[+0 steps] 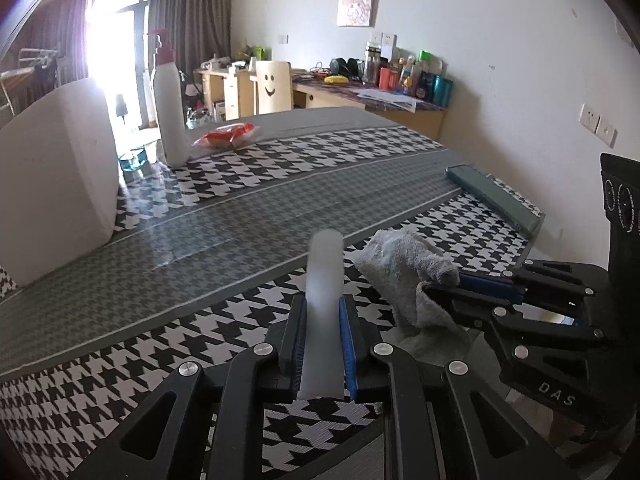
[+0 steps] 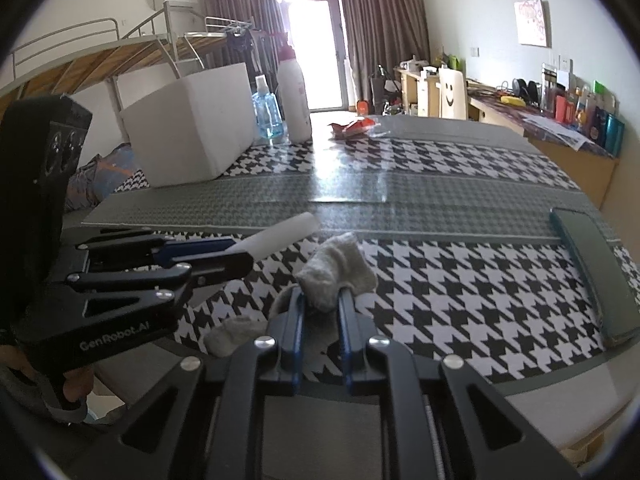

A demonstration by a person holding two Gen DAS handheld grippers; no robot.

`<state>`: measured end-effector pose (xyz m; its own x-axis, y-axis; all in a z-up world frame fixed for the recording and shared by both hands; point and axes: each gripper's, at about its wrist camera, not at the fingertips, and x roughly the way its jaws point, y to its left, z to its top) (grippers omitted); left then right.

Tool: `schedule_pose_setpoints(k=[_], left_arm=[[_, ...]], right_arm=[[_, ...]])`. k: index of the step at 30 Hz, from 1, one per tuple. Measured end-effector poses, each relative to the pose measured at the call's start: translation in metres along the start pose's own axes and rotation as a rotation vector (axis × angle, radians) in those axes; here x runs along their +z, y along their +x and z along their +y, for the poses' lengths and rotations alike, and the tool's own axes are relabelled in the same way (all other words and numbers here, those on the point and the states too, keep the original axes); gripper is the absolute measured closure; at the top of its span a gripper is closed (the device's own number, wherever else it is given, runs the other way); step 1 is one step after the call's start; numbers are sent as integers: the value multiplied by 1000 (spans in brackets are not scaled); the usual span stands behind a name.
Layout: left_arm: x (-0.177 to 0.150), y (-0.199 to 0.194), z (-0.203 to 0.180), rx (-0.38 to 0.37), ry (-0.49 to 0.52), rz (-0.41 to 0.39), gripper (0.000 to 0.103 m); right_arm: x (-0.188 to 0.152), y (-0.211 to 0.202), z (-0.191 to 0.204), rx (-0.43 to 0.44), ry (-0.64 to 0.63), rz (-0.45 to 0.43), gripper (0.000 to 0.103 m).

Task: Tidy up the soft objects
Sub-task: 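Lift and carry the white roll and grey cloth over the foam box with both tools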

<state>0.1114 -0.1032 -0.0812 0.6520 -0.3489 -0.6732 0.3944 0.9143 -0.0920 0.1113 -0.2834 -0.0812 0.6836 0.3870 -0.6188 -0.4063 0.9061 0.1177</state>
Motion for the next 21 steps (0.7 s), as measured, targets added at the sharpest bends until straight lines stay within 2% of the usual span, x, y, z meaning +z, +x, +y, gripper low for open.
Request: schedule_pose_setpoints(k=[21], left_arm=[[9,-37,23,40,-28,-92,85]], right_arm=[[32,-20,9,-16,-22,-102,86]])
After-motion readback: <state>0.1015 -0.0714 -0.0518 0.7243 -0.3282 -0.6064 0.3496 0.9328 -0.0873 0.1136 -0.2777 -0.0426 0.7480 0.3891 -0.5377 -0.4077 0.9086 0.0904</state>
